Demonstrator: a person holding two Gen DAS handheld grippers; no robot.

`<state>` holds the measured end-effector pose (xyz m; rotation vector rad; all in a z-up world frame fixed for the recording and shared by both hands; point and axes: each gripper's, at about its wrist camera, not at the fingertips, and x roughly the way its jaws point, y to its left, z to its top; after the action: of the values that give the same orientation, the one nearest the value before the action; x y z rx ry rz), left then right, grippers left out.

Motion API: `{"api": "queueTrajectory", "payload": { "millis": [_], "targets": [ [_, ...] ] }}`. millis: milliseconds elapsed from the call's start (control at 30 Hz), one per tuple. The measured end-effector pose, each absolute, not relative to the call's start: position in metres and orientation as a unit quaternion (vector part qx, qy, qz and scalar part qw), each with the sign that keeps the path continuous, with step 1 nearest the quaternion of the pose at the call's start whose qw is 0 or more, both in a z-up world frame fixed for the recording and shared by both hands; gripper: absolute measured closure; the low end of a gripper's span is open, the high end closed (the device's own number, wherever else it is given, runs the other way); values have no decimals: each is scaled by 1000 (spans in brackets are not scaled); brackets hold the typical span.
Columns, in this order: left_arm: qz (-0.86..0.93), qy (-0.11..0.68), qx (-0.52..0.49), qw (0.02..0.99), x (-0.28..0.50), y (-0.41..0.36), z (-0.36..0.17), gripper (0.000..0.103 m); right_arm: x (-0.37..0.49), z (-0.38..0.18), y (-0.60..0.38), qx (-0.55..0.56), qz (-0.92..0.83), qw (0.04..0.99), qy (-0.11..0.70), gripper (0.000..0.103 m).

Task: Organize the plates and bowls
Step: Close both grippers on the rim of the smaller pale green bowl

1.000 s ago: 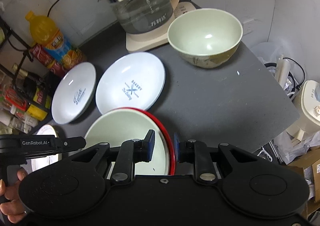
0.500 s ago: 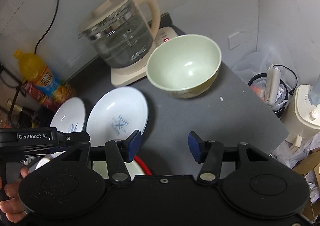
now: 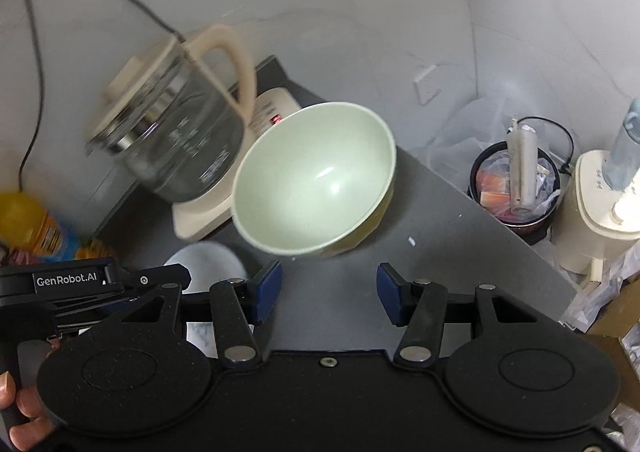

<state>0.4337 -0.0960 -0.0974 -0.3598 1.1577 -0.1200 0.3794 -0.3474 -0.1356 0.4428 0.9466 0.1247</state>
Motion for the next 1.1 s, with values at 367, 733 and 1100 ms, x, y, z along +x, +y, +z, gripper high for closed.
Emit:
{"api": "queueTrajectory", "payload": {
  "millis": [367,733,1100],
  "targets": [
    [-85,554,-154,814,486,-119,-117,61,412,-153,-362,247,16,856,454,51],
    [-92,568,-140,806,515,-136,-145,68,440,-182,-366,276,-2,836,474,59],
    [-77,577,-130,802,523,-140,-158,95,452,-192,-363,268,-10,828,492,82]
  ]
}}
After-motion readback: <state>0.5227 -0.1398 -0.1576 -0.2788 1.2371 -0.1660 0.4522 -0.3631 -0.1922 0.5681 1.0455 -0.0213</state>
